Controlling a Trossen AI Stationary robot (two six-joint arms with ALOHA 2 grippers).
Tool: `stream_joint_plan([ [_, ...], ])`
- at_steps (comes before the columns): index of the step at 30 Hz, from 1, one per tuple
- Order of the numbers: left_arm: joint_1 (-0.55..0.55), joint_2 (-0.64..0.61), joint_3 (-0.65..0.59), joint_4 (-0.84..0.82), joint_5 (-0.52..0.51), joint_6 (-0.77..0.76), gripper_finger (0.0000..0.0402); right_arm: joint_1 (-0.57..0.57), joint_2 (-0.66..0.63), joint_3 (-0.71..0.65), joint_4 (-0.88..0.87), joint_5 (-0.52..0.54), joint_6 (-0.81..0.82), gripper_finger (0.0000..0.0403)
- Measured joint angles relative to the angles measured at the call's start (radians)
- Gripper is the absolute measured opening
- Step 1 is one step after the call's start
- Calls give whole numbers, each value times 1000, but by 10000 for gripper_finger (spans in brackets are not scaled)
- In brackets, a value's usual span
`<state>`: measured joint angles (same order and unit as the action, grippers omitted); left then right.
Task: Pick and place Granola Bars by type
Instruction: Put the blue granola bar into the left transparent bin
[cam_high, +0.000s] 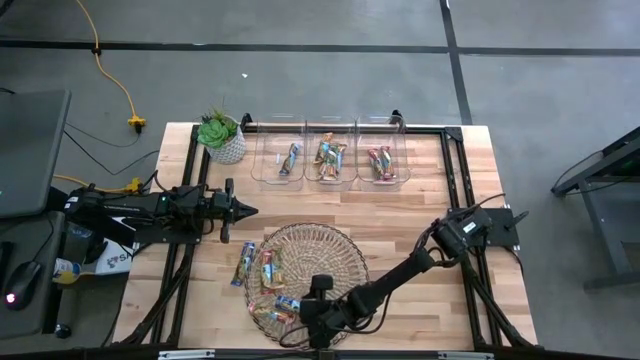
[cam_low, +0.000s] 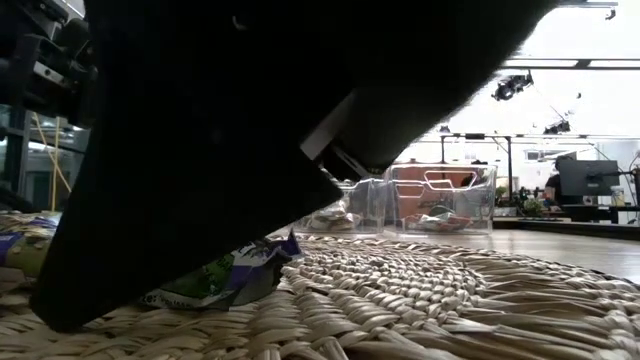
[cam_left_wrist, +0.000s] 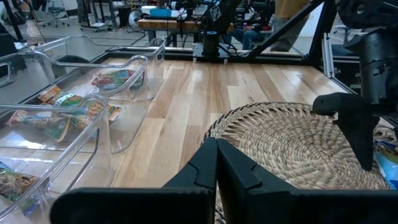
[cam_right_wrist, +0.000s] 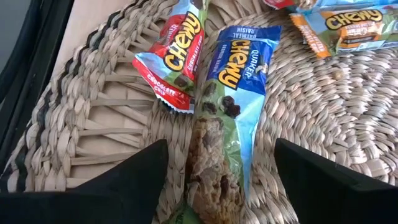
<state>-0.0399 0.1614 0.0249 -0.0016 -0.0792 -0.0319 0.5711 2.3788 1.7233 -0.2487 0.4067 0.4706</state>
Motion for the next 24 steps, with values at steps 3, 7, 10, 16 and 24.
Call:
stream_joint_plan([
  [3,0,0,0,0,0,0,1,7,2,0,-1,33,0,269],
  [7,0,0,0,0,0,0,1,6,3,0,9,18,13,246],
  [10,0,0,0,0,0,0,1,6,3,0,7,16,54,229],
  [16,0,0,0,0,0,0,1,6,4,-2,5,17,97,202],
  [24,0,0,0,0,0,0,1,6,4,-2,-9,13,126,174],
])
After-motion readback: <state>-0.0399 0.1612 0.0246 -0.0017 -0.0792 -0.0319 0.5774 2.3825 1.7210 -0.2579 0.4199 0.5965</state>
